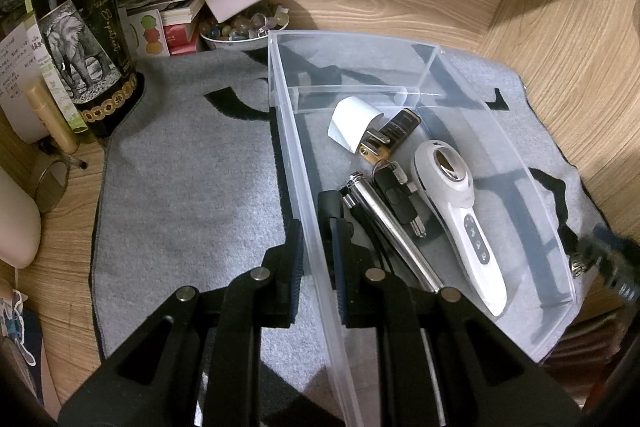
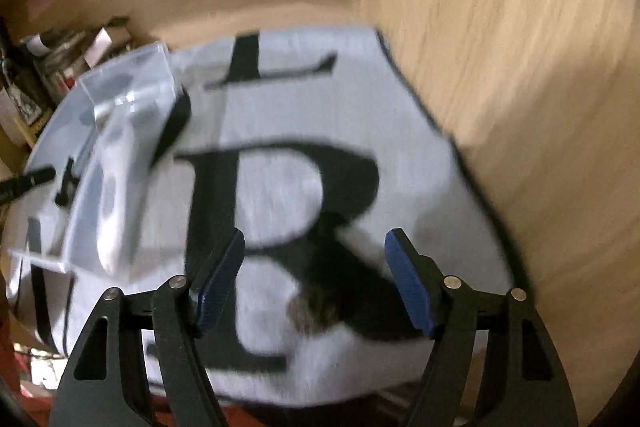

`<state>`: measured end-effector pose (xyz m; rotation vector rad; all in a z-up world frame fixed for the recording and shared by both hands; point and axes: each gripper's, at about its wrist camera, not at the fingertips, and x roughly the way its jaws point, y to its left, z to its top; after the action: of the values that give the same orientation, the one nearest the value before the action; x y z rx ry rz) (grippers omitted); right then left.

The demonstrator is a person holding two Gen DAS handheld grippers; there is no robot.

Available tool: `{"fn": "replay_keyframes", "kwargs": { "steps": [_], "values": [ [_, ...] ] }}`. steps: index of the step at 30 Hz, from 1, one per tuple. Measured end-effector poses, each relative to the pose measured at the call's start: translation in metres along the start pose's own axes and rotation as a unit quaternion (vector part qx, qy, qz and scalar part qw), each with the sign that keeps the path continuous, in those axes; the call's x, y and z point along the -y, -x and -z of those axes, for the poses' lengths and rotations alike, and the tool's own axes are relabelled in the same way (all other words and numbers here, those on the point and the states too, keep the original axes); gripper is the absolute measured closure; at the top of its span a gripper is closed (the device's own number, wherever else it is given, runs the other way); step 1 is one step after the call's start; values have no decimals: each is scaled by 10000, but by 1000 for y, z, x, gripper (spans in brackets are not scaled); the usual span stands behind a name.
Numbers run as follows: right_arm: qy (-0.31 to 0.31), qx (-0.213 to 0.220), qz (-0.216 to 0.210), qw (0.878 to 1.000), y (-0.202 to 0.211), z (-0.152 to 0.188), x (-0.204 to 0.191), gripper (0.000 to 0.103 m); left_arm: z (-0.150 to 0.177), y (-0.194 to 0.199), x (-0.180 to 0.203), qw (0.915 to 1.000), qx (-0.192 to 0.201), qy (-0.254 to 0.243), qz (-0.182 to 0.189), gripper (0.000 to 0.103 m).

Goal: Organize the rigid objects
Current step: 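Grasp the metal openwork ball on the mat with the right gripper, then lower the metal ball into the clear box and open the right gripper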

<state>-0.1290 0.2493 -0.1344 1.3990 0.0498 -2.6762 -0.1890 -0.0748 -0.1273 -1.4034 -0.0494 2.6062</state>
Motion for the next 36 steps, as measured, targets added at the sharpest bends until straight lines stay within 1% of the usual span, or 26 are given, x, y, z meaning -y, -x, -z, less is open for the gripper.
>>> {"fn": "replay_keyframes", "kwargs": {
  "steps": [1, 3, 4, 5, 6, 11, 15, 19, 29, 32, 36],
  "values": [
    [-41, -129, -79, 9999, -4, 6, 2, 35, 0, -1, 0, 10000, -22, 3, 9, 90],
    [-46, -272, -120, 9995, -7, 16, 3, 52, 0, -1, 0, 10000, -47, 16, 11, 90],
    [-41, -387, -160, 9991, -9, 19, 4, 57, 0, -2, 0, 10000, -49, 7, 3, 90],
    [-54, -463, -204, 9987, -11, 22, 5, 66, 0, -1, 1, 10000, -47, -2, -2, 90],
    [-49, -502, -229, 9985, -12, 24, 5, 73, 1, -1, 1, 10000, -43, -1, -4, 90],
    [-12, -310, -279, 9991, -5, 22, 2, 74, 1, -2, 2, 10000, -54, 14, 21, 90],
    [158, -20, -296, 9994, 5, 8, -7, 74, 2, -1, 0, 10000, -51, 16, 9, 90],
    [306, 289, -450, 9981, 15, -13, -20, 74, 2, -1, 1, 10000, -45, 10, 9, 90],
    [695, 1120, -913, 9871, 34, -77, -62, 74, 1, -3, 0, 10000, -49, 41, 36, 90],
    [774, 1278, -1129, 9823, 39, -93, -74, 74, 2, -3, 0, 10000, -52, 48, 41, 90],
    [923, 1373, -1296, 9777, 40, -107, -92, 74, 2, -3, -1, 10000, -49, 50, 44, 90]
  ]
}}
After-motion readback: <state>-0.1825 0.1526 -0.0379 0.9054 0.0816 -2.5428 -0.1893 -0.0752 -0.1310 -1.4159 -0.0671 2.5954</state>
